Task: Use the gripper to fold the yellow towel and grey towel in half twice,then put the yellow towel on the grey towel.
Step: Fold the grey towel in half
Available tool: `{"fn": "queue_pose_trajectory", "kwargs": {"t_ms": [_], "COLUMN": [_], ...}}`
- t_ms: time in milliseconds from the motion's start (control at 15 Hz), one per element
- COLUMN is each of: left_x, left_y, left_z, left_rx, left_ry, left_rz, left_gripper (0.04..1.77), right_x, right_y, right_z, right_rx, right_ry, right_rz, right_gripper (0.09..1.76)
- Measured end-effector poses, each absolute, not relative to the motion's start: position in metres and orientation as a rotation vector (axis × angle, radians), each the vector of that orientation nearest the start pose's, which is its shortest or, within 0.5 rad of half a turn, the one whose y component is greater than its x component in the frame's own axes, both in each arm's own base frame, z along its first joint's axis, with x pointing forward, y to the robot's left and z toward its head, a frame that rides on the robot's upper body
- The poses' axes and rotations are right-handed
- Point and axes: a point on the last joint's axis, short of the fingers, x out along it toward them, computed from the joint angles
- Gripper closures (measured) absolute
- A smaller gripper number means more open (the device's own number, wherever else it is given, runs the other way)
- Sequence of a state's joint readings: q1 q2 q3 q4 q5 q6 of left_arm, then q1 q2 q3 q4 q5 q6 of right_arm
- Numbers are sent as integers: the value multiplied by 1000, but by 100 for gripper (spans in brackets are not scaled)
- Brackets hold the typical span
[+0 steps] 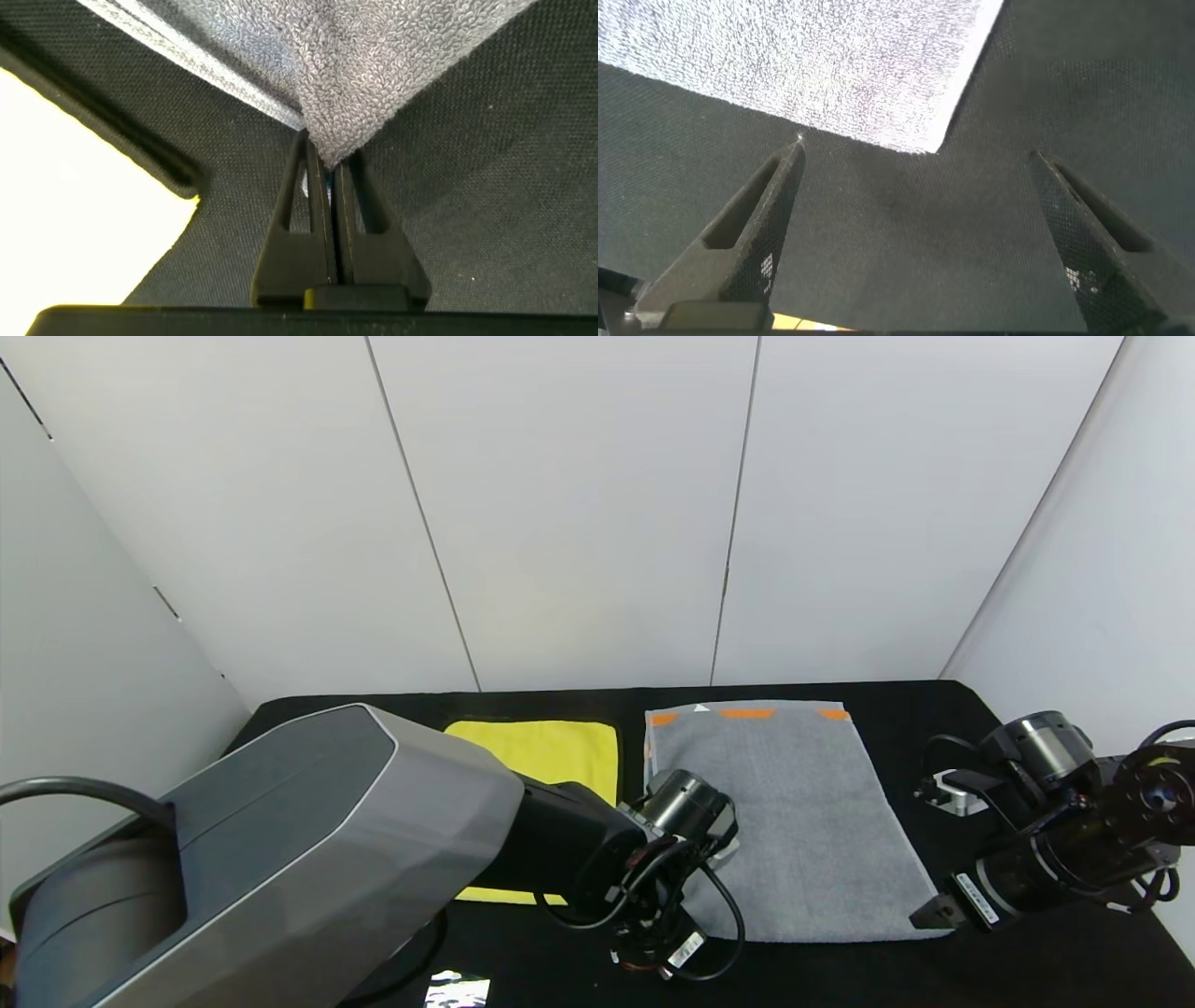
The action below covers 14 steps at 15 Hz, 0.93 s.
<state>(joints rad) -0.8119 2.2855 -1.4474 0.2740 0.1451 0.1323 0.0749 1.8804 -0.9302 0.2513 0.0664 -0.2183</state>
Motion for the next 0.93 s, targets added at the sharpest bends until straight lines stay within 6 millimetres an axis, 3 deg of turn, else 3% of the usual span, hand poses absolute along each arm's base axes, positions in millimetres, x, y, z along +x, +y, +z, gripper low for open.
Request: {"fn": "queue_pose_trajectory", "kwargs": {"t_ms": [933], "left_x": [287], "left_y": [-296], "left_z": [66], "left_rx": [626], "left_ry": [948], "left_rz": [-664], "left_gripper": [169], "right_x": [303], "right_y": [35], "right_z": [64], "right_rx": [-264], "right_ry": [1264], "right_rz": [293], "right_gripper": [14]}}
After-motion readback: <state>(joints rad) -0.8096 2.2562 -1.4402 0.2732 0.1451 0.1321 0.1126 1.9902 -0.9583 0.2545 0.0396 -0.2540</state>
